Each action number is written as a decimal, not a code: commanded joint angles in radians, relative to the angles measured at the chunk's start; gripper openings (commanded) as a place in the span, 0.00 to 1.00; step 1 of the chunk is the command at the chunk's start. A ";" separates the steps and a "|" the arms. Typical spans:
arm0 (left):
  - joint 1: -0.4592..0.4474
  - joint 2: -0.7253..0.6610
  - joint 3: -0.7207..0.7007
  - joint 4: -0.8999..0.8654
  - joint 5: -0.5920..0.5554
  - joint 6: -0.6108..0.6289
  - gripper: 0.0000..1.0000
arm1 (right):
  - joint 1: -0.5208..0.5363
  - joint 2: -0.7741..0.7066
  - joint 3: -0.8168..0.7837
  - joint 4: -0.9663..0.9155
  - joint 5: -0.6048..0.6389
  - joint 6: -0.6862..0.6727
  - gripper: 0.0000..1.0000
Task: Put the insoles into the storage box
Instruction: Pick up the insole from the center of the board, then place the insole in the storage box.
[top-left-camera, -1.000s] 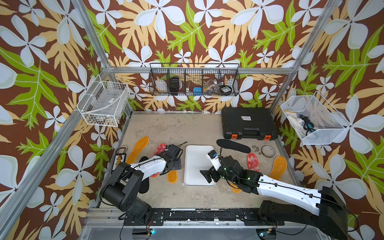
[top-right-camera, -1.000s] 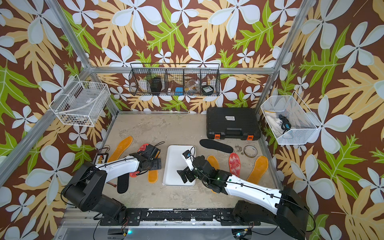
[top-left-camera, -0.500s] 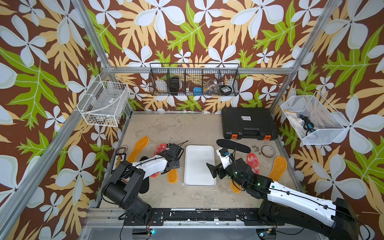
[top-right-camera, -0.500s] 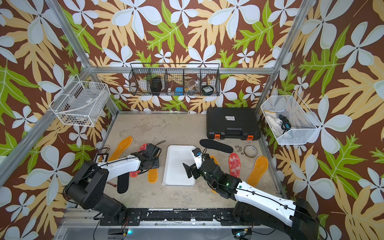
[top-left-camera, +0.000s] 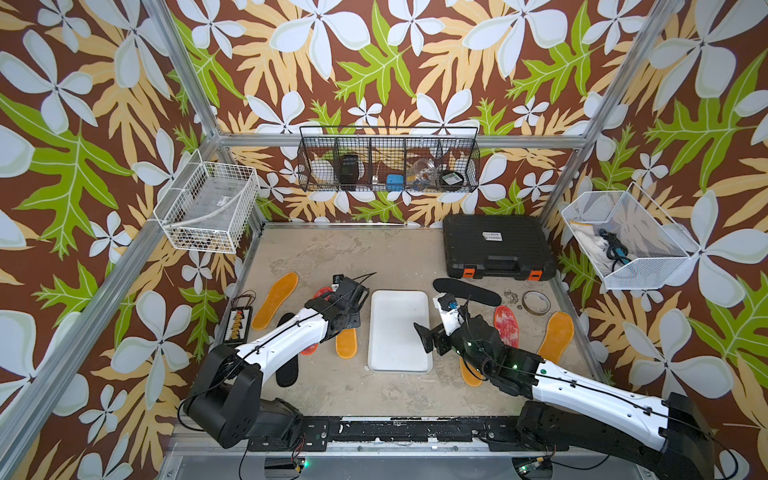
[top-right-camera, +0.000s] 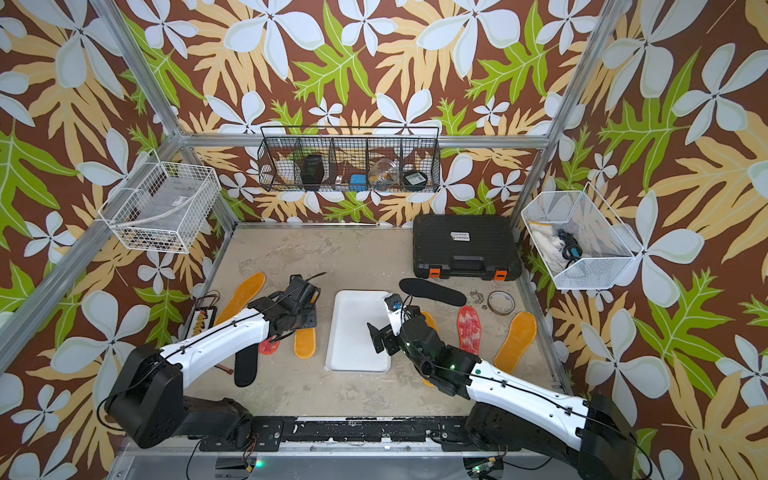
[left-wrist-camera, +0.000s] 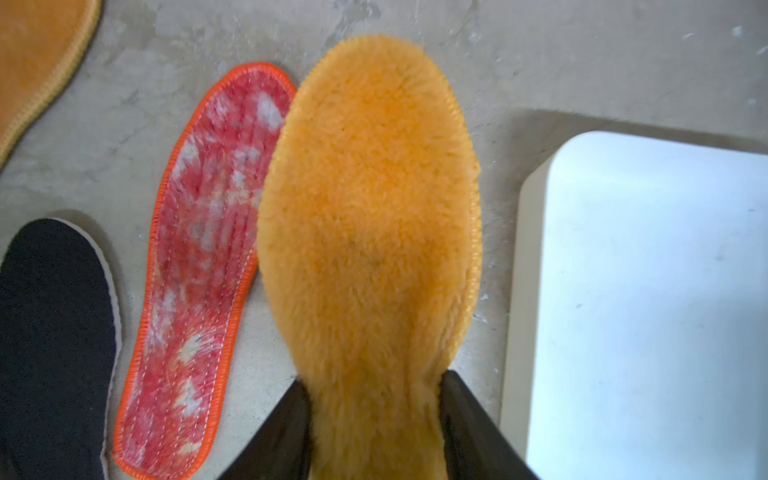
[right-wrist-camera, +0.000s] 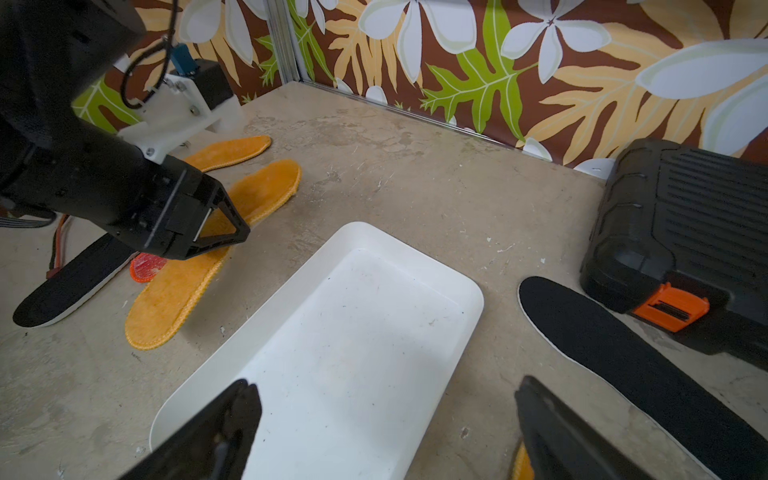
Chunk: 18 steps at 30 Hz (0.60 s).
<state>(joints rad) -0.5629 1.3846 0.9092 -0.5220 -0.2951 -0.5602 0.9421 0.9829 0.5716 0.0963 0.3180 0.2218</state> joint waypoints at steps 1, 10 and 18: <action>-0.043 -0.029 0.059 -0.077 -0.048 -0.036 0.51 | 0.001 -0.010 0.007 -0.006 0.072 0.011 1.00; -0.237 0.068 0.202 -0.066 -0.025 -0.116 0.50 | 0.001 -0.027 0.001 -0.010 0.206 0.063 1.00; -0.286 0.227 0.207 0.002 0.025 -0.131 0.51 | 0.001 -0.065 -0.016 -0.026 0.252 0.081 1.00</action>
<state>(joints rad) -0.8459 1.5826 1.1206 -0.5507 -0.2890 -0.6785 0.9421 0.9298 0.5636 0.0738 0.5293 0.2878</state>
